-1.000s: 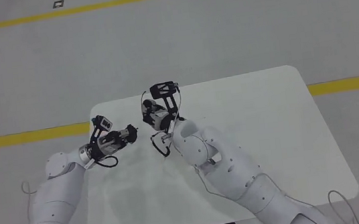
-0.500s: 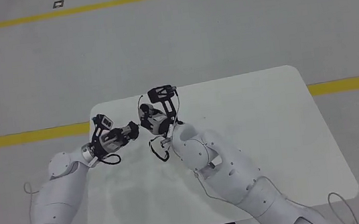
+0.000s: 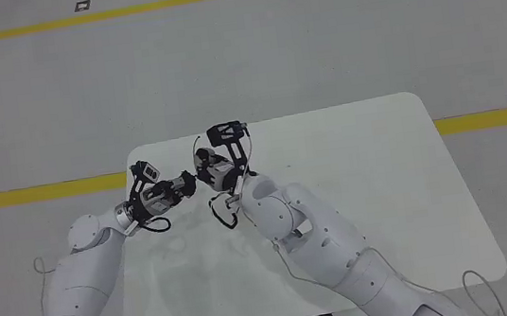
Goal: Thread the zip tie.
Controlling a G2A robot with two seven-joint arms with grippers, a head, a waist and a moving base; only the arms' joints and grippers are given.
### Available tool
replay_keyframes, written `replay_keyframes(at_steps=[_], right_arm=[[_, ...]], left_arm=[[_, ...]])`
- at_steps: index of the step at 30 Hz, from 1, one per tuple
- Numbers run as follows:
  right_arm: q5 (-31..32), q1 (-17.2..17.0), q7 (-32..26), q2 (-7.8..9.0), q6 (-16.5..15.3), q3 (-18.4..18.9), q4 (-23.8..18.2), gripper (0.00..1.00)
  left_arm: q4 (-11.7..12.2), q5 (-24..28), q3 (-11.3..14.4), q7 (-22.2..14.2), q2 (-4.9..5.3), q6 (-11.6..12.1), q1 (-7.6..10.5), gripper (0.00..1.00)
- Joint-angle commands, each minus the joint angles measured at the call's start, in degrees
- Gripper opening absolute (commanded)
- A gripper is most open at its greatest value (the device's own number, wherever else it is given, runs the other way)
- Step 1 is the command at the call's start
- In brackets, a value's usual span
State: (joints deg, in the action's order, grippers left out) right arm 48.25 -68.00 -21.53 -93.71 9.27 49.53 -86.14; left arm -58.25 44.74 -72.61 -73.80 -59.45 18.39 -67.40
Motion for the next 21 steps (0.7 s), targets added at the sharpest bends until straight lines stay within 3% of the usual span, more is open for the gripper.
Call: replay_keyframes(at_steps=[1,21], right_arm=[[0.03,0.12,-0.02,-0.02,0.03,-0.08,0.12,0.0],[0.39,0.05,-0.71,-0.03,0.76,-0.4,0.32,0.0]], left_arm=[[0.0,0.0,0.0,0.0,0.0,0.0,0.0,0.0],[0.0,0.0,0.0,0.0,0.0,0.0,0.0,0.0]])
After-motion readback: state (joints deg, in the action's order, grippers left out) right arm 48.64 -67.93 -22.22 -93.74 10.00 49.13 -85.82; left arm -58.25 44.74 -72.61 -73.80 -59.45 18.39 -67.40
